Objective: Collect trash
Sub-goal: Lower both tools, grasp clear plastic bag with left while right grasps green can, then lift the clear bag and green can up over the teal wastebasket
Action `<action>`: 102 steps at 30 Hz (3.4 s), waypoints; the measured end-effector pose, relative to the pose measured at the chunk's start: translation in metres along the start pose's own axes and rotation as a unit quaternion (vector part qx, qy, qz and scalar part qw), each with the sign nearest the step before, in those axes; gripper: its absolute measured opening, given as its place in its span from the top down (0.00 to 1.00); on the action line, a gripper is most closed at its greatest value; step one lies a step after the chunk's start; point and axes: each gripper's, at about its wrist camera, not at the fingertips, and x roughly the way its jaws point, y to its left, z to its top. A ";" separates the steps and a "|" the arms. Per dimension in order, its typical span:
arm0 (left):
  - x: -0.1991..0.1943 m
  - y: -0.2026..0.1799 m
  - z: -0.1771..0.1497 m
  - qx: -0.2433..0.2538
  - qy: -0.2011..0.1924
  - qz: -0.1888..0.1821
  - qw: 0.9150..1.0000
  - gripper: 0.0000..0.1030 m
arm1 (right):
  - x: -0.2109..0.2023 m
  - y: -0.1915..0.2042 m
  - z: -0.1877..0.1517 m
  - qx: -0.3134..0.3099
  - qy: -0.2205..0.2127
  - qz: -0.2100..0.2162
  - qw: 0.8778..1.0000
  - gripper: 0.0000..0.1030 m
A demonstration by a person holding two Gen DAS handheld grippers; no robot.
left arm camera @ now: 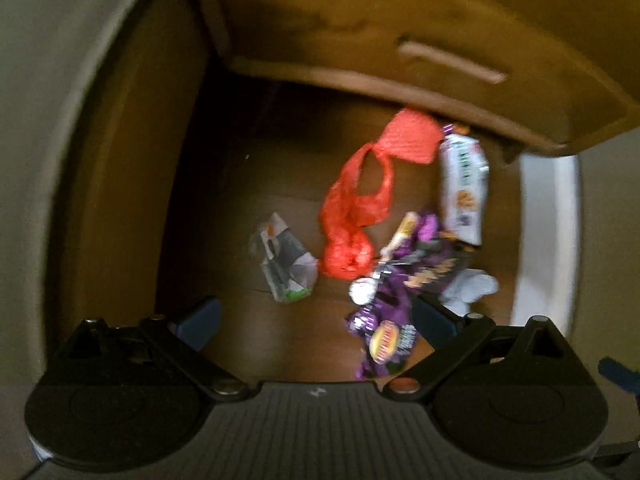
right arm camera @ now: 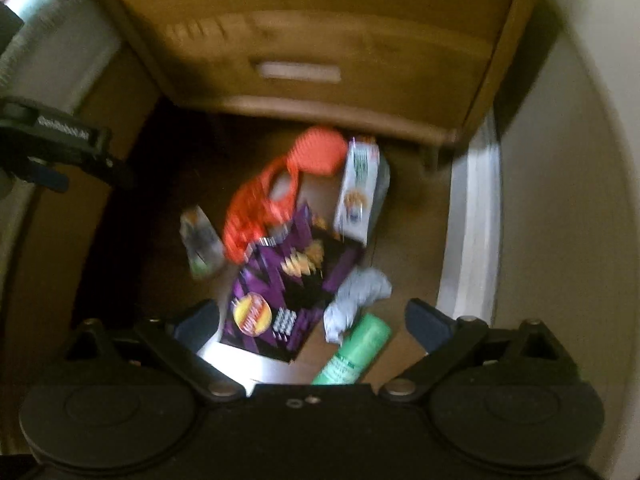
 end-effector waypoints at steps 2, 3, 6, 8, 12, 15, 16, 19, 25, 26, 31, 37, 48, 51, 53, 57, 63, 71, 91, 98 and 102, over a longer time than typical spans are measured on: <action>0.034 0.003 0.000 -0.002 0.006 0.010 1.000 0.01 | 0.035 -0.006 -0.010 0.014 0.017 -0.002 1.000 0.04; 0.051 0.005 0.000 -0.004 0.012 0.015 1.000 0.01 | 0.051 -0.011 -0.015 0.024 0.025 -0.005 0.999 0.05; 0.102 0.018 0.001 -0.022 0.033 0.027 0.999 0.01 | 0.104 -0.025 -0.032 0.073 0.064 -0.019 0.995 0.10; 0.135 0.026 0.002 -0.032 0.047 0.030 0.998 0.01 | 0.135 -0.034 -0.045 0.107 0.086 -0.019 0.990 0.11; 0.187 0.038 0.004 -0.045 0.064 0.043 0.996 0.01 | 0.182 -0.044 -0.068 0.140 0.110 -0.025 0.984 0.13; 0.218 0.046 0.004 -0.063 0.073 0.041 0.995 0.01 | 0.208 -0.049 -0.078 0.152 0.118 -0.025 0.981 0.14; 0.226 0.047 0.004 -0.068 0.074 0.041 0.994 0.01 | 0.213 -0.052 -0.081 0.159 0.117 -0.024 0.980 0.15; 0.244 0.051 0.005 -0.083 0.081 0.033 0.993 0.02 | 0.227 -0.055 -0.089 0.174 0.118 -0.024 0.977 0.18; 0.255 0.053 0.007 -0.075 0.079 0.024 0.994 0.11 | 0.245 -0.058 -0.103 0.190 0.125 -0.025 0.973 0.28; 0.255 0.054 0.008 -0.078 0.080 0.018 0.994 0.15 | 0.246 -0.058 -0.105 0.189 0.125 -0.027 0.974 0.29; 0.250 0.050 0.012 -0.085 0.080 0.007 0.993 0.46 | 0.245 -0.064 -0.111 0.192 0.122 -0.025 0.973 0.47; 0.237 0.051 0.015 -0.095 0.080 0.005 0.992 0.83 | 0.234 -0.076 -0.103 0.201 0.110 -0.028 0.973 0.52; 0.169 0.055 -0.002 -0.063 0.084 0.024 0.994 0.85 | 0.161 -0.075 -0.104 0.227 0.092 -0.026 0.969 0.53; 0.135 0.054 -0.006 -0.071 0.084 0.013 0.994 0.85 | 0.131 -0.069 -0.095 0.250 0.091 -0.013 0.964 0.53; 0.106 0.050 -0.008 -0.077 0.085 0.006 0.993 0.85 | 0.112 -0.057 -0.082 0.253 0.085 -0.008 0.964 0.53; 0.051 0.048 -0.010 -0.099 0.089 -0.015 0.991 0.85 | 0.061 -0.046 -0.059 0.264 0.062 0.007 0.963 0.53; -0.065 0.057 0.003 -0.104 0.064 -0.046 0.991 0.85 | -0.040 -0.024 -0.010 0.267 0.013 0.034 0.963 0.53; -0.225 0.048 0.032 -0.078 0.000 -0.079 0.994 0.85 | -0.189 0.000 0.071 0.220 -0.071 0.062 0.971 0.53; -0.539 0.016 0.115 -0.069 -0.182 -0.108 0.975 0.85 | -0.433 0.032 0.281 0.118 -0.277 0.083 0.950 0.53; -0.587 0.015 0.173 -0.022 -0.234 -0.089 0.968 0.85 | -0.460 0.048 0.336 0.086 -0.295 0.091 0.947 0.53; -0.589 0.017 0.225 0.013 -0.234 -0.099 0.967 0.85 | -0.456 0.064 0.368 0.070 -0.292 0.070 0.951 0.53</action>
